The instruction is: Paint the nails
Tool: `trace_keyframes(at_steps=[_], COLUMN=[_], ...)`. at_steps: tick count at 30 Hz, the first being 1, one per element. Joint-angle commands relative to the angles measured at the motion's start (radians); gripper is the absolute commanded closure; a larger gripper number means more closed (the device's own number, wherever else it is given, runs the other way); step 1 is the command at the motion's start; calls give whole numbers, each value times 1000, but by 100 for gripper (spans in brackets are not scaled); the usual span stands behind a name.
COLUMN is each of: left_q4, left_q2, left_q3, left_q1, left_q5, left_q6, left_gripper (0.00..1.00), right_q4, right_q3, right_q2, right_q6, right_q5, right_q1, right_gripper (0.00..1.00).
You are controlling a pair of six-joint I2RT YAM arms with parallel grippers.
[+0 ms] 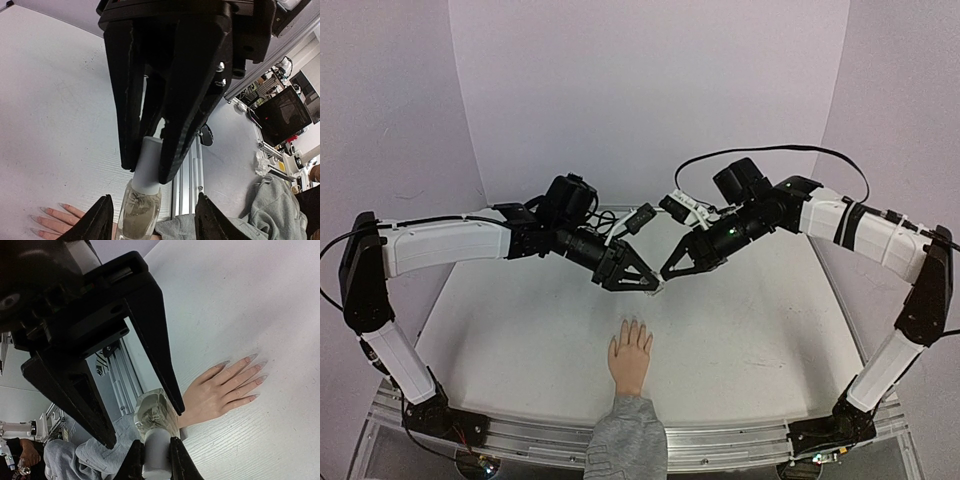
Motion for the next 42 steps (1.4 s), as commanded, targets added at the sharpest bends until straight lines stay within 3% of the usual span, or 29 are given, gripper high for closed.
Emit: trace_keyframes(at_steps=[1, 4, 9, 32, 34, 36, 42], left_q4=[7, 6, 10, 13, 13, 12, 13], left_q2=[-10, -24, -36, -16, -16, -16, -17], left_q3=[38, 29, 28, 56, 56, 54, 49], left_q1=[2, 3, 2, 1, 1, 1, 1], left_q5=[-5, -29, -53, 24, 21, 14, 0], left_q6=[6, 9, 11, 11, 11, 10, 11], left_gripper=[38, 39, 54, 68, 67, 57, 62], right_q4=[46, 70, 82, 102, 102, 103, 111], right_q3=[-9, -35, -43, -33, -33, -34, -35], right_q2=[-66, -82, -74, -72, -73, -72, -71], right_q6=[-8, 0, 13, 14, 14, 15, 19], right_q5=[-39, -24, -42, -33, -30, -30, -28], right_q1=[8, 8, 10, 13, 14, 13, 14], right_gripper=[100, 100, 100, 100, 100, 100, 100])
